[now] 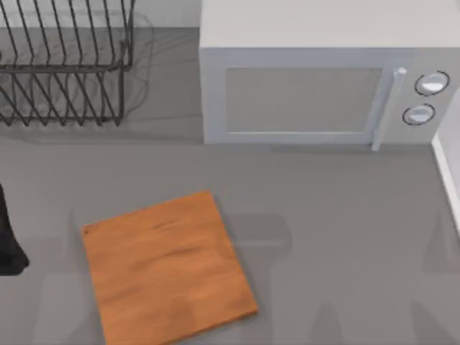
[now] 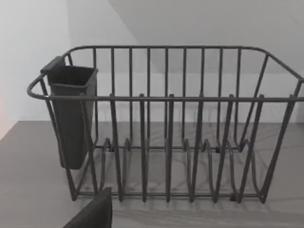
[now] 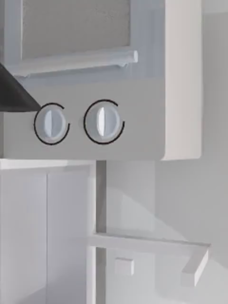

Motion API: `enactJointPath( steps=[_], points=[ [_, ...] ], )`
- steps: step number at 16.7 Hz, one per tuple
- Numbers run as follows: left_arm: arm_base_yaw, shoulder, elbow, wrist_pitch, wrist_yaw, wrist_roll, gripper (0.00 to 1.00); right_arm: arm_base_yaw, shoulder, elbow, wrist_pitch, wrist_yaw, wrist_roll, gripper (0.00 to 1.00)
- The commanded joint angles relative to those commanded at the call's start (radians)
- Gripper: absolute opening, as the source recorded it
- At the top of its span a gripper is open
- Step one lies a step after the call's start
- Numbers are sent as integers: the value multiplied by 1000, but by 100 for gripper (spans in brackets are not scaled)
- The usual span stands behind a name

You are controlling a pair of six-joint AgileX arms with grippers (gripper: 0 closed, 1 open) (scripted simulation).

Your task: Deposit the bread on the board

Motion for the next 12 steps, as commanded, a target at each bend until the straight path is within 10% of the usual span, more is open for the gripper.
enactJointPath(
  steps=[12],
  points=[
    [171, 395, 297, -274, 102, 410, 100, 0, 0, 0, 0, 0, 0, 100]
  ],
)
